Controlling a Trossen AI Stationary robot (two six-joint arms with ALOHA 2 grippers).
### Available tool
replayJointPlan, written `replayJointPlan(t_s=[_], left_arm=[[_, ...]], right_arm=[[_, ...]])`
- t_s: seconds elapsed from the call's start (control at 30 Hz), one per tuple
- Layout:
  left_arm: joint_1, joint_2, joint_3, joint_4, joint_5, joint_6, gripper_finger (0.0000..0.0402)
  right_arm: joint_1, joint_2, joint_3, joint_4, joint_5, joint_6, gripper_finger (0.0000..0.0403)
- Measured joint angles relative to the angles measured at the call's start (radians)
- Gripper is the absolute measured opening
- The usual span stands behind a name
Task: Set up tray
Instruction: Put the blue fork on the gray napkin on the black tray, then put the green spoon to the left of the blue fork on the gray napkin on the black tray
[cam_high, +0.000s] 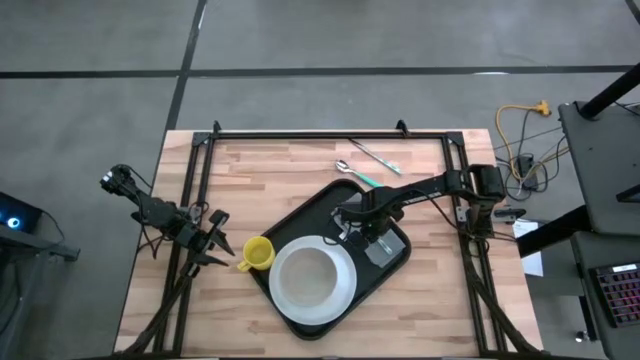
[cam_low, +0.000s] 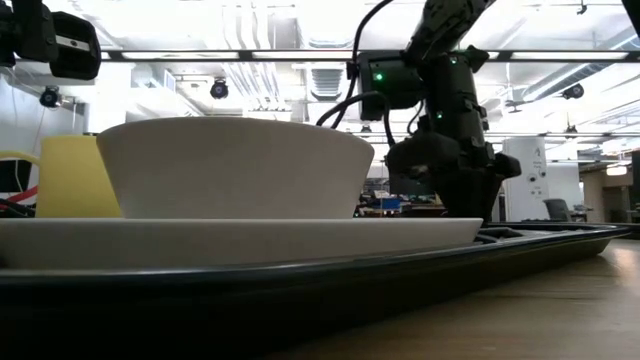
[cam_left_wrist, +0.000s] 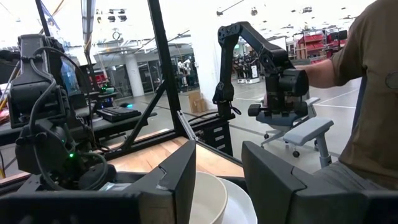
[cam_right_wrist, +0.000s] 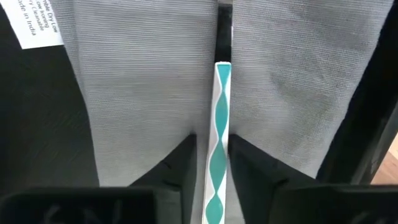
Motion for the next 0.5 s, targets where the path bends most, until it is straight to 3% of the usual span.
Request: replayJointPlan(t_s=[0.5], left_arm=[[0.0, 0.0, 0.0, 0.0, 0.0, 0.0, 0.0116]], right_arm=[[-0.027, -0.033, 0.087, -0.156, 0.01, -0.068, 0.0142]])
